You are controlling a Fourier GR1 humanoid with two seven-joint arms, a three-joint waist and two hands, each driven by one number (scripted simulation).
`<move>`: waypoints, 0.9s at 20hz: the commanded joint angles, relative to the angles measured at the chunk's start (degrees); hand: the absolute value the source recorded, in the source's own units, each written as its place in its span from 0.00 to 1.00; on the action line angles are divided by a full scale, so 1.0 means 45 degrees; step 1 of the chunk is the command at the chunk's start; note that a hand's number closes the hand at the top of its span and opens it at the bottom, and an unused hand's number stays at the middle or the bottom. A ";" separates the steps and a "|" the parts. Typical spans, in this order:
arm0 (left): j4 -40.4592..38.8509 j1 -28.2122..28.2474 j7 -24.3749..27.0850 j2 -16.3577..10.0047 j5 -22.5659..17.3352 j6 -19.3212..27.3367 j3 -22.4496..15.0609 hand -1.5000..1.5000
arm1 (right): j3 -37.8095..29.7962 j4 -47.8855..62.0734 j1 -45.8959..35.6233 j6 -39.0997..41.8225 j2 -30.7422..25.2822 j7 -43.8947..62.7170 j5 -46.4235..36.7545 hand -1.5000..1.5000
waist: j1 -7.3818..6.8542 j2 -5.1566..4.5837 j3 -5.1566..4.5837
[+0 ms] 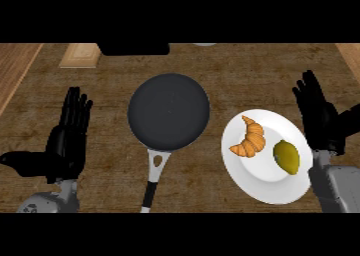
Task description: Pick the lemon from the plate and place it in the pan
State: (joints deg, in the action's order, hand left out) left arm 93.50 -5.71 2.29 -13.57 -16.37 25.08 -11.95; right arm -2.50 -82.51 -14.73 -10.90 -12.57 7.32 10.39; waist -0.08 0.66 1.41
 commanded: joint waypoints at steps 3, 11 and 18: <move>0.0137 0.0003 -0.0834 -0.1178 -0.0081 -0.0579 0.0546 0.50 | -0.0547 -0.1110 -0.0465 0.3856 -0.0803 -0.2350 0.2289 1.00 | 0.0011 -0.0081 -0.0270; -0.0250 0.0120 -0.1988 -0.1805 -0.0559 -0.1314 0.0636 0.50 | -0.2646 -0.0739 0.2583 0.7240 -0.4448 -0.8963 0.0346 1.00 | 0.0600 -0.0141 -0.0233; -0.0564 -0.0254 -0.2048 -0.2026 -0.0970 -0.2188 0.1015 0.50 | -0.3387 0.2409 0.4046 0.7317 -0.6199 -1.4215 -0.2831 0.00 | 0.0095 -0.0192 -0.0283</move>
State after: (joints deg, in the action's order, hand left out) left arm 91.89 -6.72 -7.44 -22.42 -19.77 17.33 -8.15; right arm -16.45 -75.61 0.36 20.71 -36.19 -44.06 4.33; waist 0.82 -0.21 0.26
